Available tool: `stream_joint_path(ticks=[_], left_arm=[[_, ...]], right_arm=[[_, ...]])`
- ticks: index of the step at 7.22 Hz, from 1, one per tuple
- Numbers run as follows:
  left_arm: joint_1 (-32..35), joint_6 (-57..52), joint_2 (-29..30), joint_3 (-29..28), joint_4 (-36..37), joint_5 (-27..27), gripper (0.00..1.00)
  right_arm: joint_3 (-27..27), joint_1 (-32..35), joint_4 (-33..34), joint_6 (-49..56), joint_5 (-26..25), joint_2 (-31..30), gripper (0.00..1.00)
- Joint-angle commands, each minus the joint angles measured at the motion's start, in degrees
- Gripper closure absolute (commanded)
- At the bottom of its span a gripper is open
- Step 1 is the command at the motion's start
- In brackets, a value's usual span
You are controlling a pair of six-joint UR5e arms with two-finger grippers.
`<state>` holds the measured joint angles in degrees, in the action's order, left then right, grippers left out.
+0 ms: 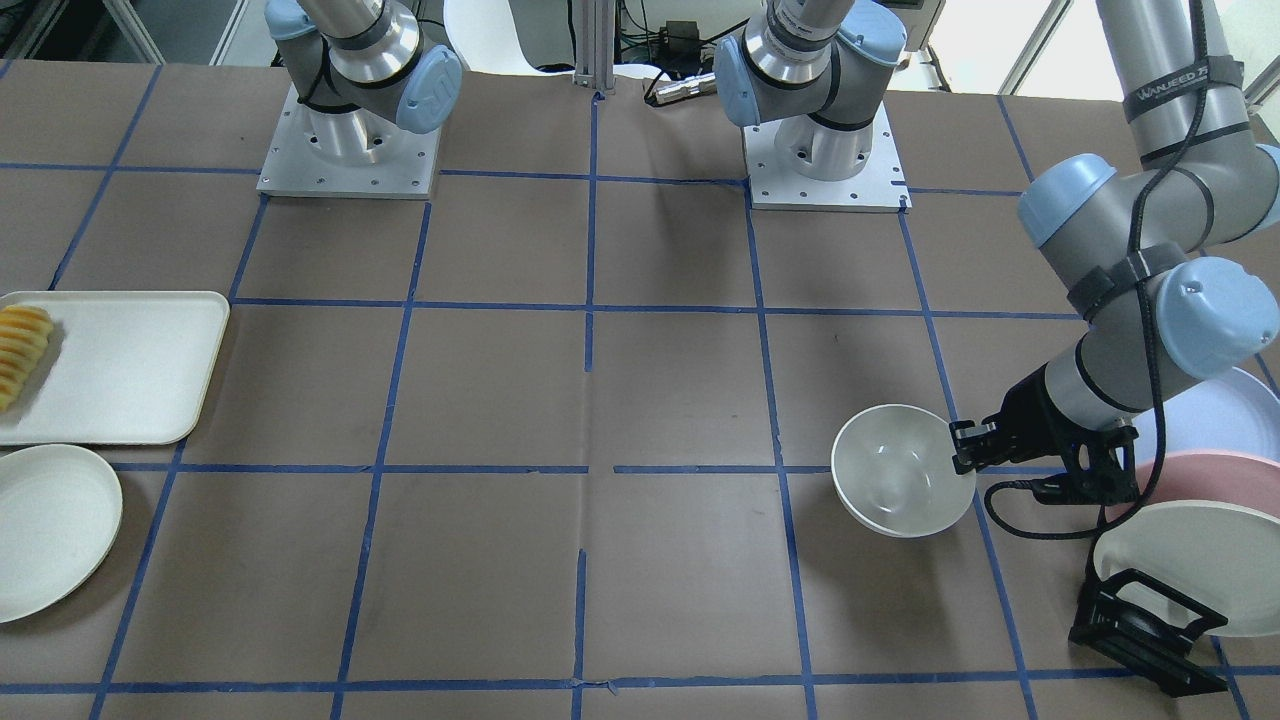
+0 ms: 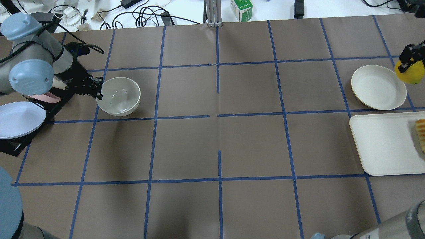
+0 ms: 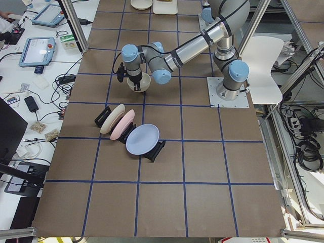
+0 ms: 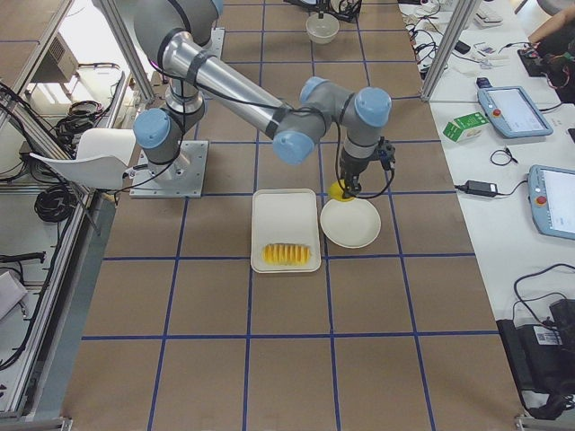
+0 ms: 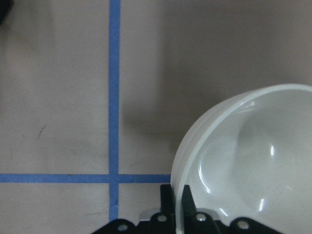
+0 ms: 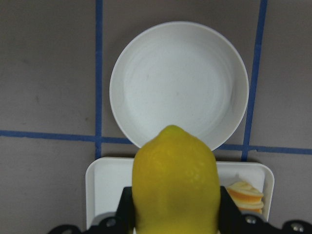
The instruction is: Place bowl and put lemon in it
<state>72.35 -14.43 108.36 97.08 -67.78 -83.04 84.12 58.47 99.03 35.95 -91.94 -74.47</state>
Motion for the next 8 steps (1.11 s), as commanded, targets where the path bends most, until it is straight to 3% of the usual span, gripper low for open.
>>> stream_joint_path(ticks=[1, 3, 5, 6, 8], left_arm=[[6.96, 10.77, -1.31, -1.72, -3.15, 6.21, 1.0], [18.12, 21.08, 0.09, -1.11, -0.35, 6.31, 1.0], [25.96, 32.23, 2.54, 0.73, 6.31, 6.39, 1.0], [28.35, 32.8, 3.17, 2.65, 8.86, 5.96, 1.0], [28.63, 34.89, 5.71, 4.34, 13.8, 6.22, 1.0]], right_arm=[[0.17, 0.06, -11.88, -0.79, -0.08, -12.22, 0.96], [1.48, 0.67, -15.17, -3.41, 0.79, -15.17, 0.96], [0.88, 12.64, -15.11, -15.31, 2.38, -16.23, 0.96], [0.87, 19.85, -12.66, -27.48, 2.29, -15.97, 0.96], [0.87, 29.73, -10.88, -37.21, 2.12, -14.48, 0.96]])
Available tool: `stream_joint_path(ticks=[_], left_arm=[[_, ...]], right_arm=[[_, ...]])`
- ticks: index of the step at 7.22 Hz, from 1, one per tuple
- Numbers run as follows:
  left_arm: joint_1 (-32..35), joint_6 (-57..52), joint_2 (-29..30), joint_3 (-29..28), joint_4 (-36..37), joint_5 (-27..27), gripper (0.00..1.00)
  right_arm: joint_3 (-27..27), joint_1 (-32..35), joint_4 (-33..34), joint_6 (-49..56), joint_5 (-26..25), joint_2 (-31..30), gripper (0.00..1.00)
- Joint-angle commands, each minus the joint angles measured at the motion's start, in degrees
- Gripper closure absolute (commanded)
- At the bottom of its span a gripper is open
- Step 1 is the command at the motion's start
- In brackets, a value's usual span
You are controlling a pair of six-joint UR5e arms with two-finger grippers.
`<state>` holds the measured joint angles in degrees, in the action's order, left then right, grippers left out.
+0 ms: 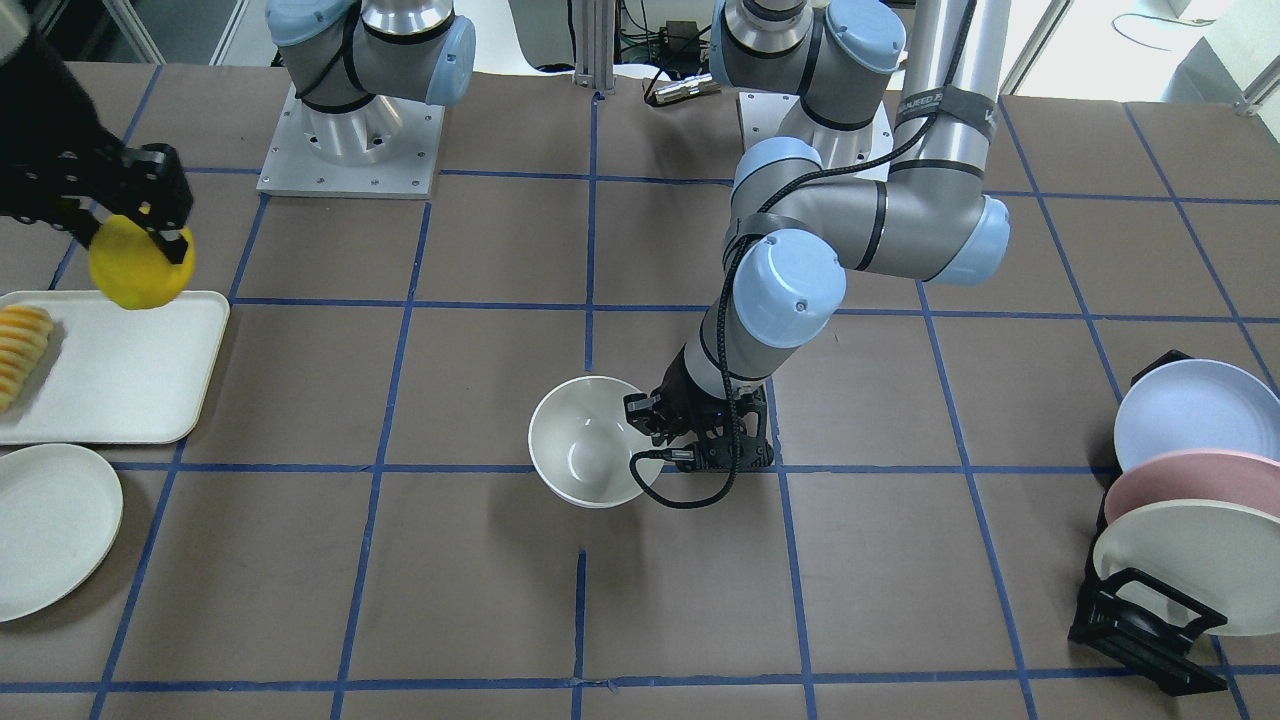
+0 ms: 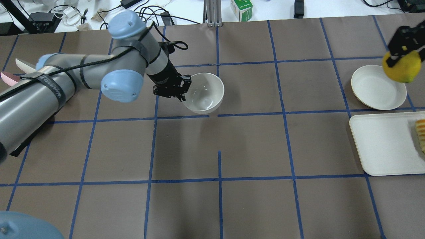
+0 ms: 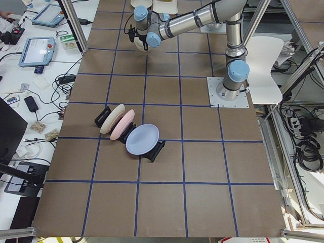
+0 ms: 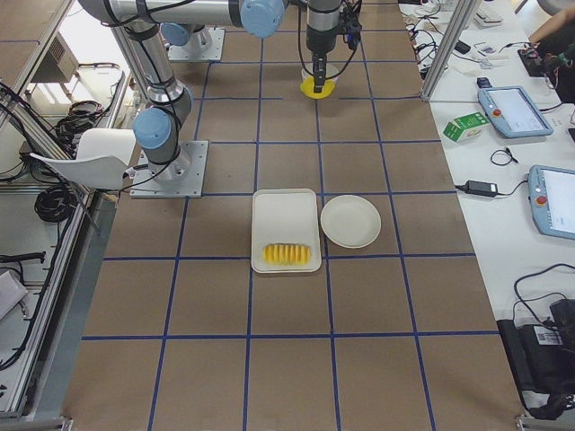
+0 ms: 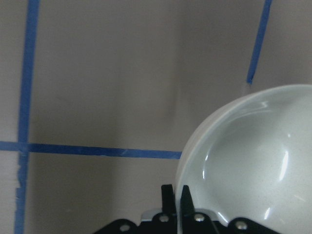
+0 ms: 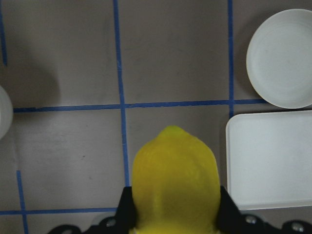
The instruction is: Place bowl and put lemon in it
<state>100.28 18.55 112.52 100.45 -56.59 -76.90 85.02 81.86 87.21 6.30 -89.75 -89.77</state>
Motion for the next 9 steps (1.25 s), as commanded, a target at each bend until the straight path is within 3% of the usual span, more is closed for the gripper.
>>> stream_joint_path(ticks=[1, 3, 5, 6, 7, 8, 9], left_arm=[[0.71, 2.54, 2.26, 0.98, 2.62, -0.01, 1.0], [0.62, 3.77, 2.53, 0.72, 2.45, 0.43, 0.0], [-2.35, 2.73, -0.18, -0.95, 1.57, -0.53, 0.0], [-5.76, -0.23, -1.33, -3.65, -1.48, -0.62, 0.0], [-8.67, -5.66, -3.17, -7.68, -9.43, -1.58, 0.0], [-10.26, -11.28, -5.01, -12.07, -17.25, -8.64, 0.0], [-10.89, -13.08, -6.86, -15.16, -22.29, -11.14, 0.0]], right_arm=[[0.14, 8.56, 2.33, -10.4, 0.1, 1.78, 0.96], [0.41, 8.76, 2.96, -10.52, 0.19, 1.97, 0.94], [0.5, 8.85, 2.7, -10.6, 0.19, 1.97, 0.95], [0.76, 9.54, 2.44, -10.61, 0.8, 2.66, 0.97], [0.59, 13.99, 3.57, -11.13, 2.63, 5.46, 0.98], [0.76, 19.51, 9.41, -16.44, 2.04, 9.92, 1.0], [0.67, 23.83, 16.08, -22.41, 1.68, 15.62, 1.0]])
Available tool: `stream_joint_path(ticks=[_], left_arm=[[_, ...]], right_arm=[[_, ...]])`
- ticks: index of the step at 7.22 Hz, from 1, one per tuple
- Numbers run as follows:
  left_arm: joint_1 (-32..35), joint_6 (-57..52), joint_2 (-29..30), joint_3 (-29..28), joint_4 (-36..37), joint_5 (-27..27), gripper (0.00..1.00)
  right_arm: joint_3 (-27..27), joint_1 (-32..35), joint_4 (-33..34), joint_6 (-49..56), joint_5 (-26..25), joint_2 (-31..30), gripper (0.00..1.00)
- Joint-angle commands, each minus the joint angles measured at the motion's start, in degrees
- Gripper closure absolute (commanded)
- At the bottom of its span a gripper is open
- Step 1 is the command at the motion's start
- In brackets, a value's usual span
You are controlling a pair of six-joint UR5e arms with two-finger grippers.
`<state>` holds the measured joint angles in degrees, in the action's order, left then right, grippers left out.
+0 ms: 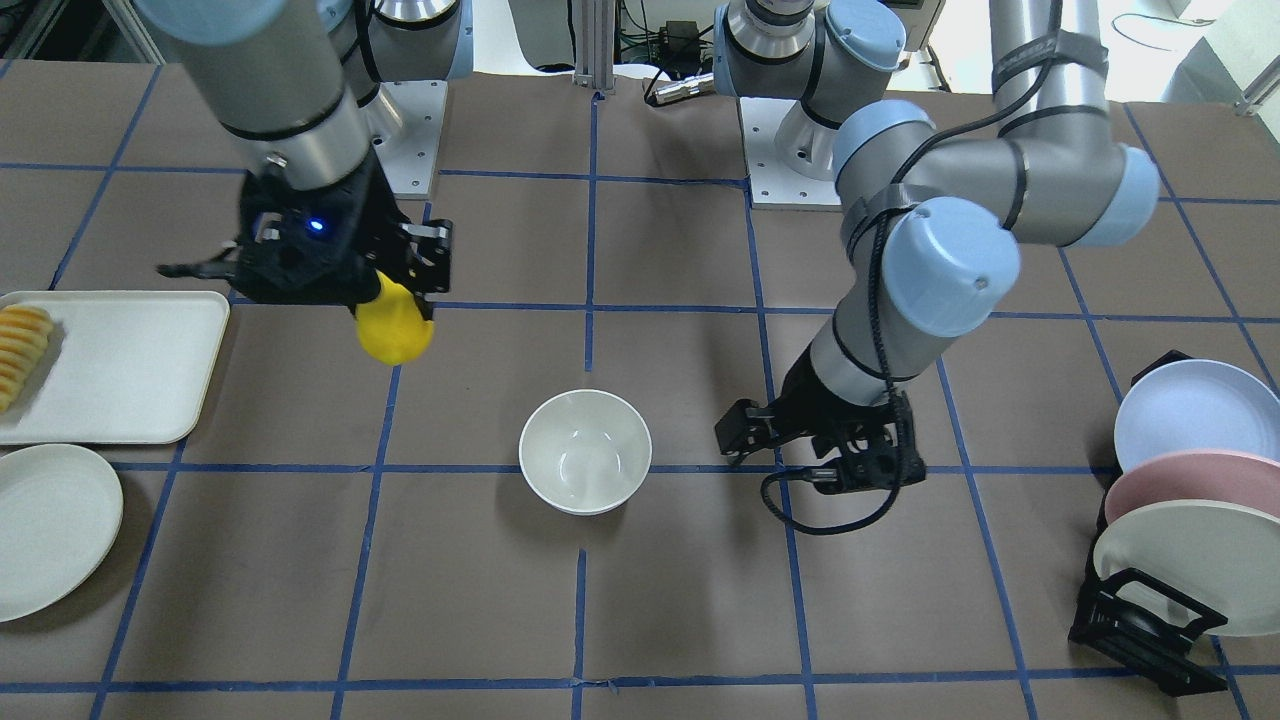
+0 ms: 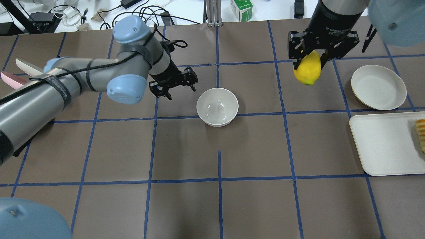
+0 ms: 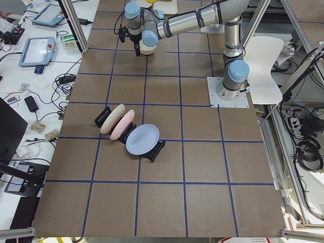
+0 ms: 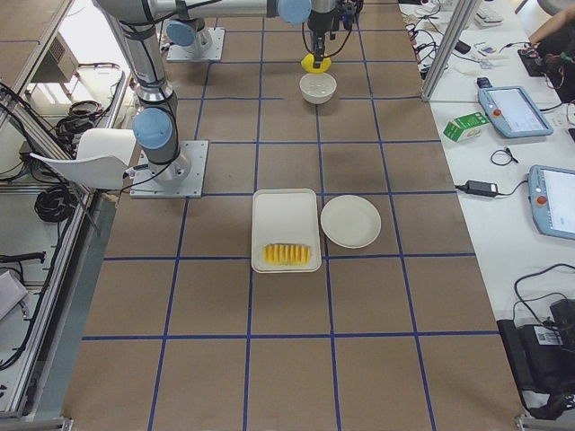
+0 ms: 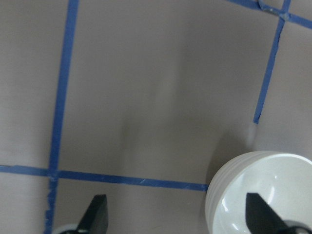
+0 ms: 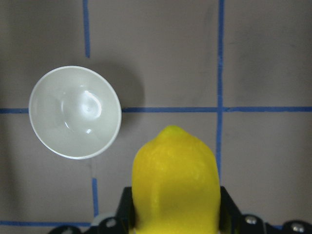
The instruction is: Place bowl and put lemon in it
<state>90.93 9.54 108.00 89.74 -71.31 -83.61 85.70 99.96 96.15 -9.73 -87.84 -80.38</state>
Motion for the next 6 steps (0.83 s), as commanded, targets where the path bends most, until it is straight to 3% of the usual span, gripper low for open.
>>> stream_joint_path(ticks=[1, 3, 6], left_arm=[[-1.72, -4.26, -4.45, -5.88, -12.4, -4.8, 0.0], [-1.29, -3.92, -9.11, -6.16, -16.05, -4.72, 0.0], [-1.98, -4.79, -11.14, -4.84, -18.16, -4.98, 0.0]], right_arm=[[0.08, 8.99, 14.78, -7.49, -0.66, 11.86, 1.0], [0.43, 10.43, 18.45, -6.8, -0.05, 18.39, 1.0], [4.63, 10.78, 27.23, -6.45, 0.3, 22.19, 0.99]])
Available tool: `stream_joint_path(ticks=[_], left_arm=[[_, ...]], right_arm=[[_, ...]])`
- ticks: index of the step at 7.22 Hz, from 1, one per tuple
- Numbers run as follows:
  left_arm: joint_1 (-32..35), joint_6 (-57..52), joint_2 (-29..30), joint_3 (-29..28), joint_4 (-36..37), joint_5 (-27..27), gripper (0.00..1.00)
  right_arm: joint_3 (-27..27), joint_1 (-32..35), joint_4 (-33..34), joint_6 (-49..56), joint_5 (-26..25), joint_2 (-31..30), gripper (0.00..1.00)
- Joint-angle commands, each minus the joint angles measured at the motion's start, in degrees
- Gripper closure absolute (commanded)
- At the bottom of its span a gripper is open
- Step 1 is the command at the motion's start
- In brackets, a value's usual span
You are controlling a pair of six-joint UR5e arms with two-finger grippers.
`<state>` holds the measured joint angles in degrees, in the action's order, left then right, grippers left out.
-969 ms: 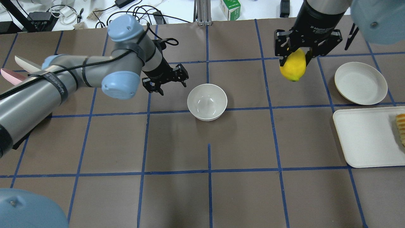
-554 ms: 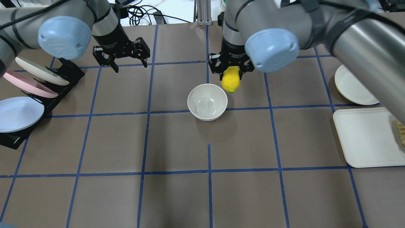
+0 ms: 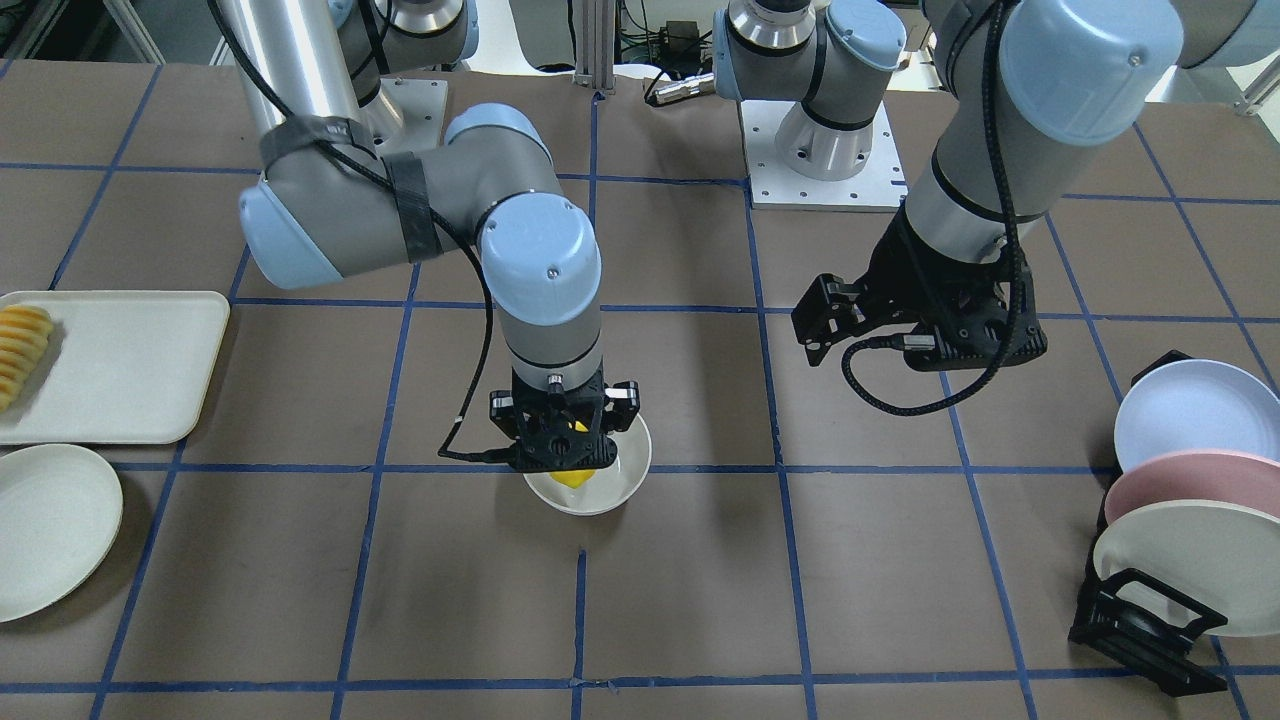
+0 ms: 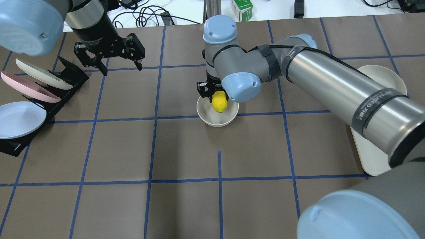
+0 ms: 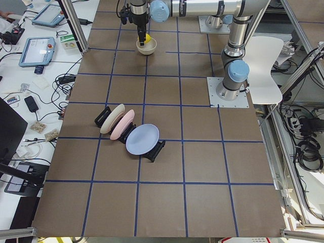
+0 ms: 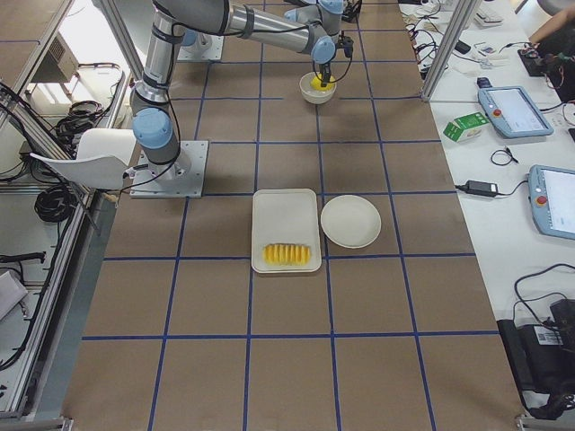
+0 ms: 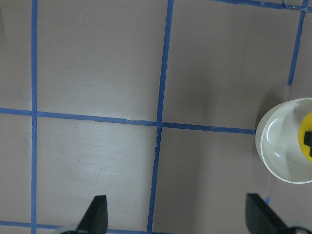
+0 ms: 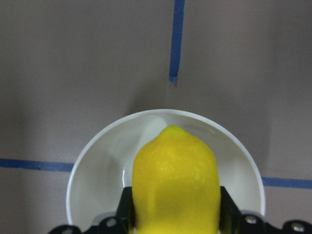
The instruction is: Place bowl and put lemon in it
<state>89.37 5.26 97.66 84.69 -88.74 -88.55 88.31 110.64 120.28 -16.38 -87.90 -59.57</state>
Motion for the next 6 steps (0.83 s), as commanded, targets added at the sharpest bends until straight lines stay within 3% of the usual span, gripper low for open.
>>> stream_joint_path(ticks=[1, 3, 5, 6], left_arm=[[-0.51, -1.3, -0.8, 0.22, -0.73, -0.82, 0.0], [-0.51, -1.22, -0.8, 0.22, -0.73, -1.53, 0.0], [-0.52, -1.3, -0.89, 0.3, -1.17, -1.62, 0.0], [-0.43, -1.3, -1.06, 0.3, -1.17, -1.62, 0.0]], right_arm=[[4.05, 0.1, 5.21, 0.21, 0.1, 1.73, 0.93], [5.3, 0.1, 7.6, 0.12, -0.34, 1.48, 0.0], [5.03, 0.19, 6.12, 0.21, -0.43, -3.5, 0.0], [5.03, 0.01, 0.8, 0.21, -0.43, -8.58, 0.0]])
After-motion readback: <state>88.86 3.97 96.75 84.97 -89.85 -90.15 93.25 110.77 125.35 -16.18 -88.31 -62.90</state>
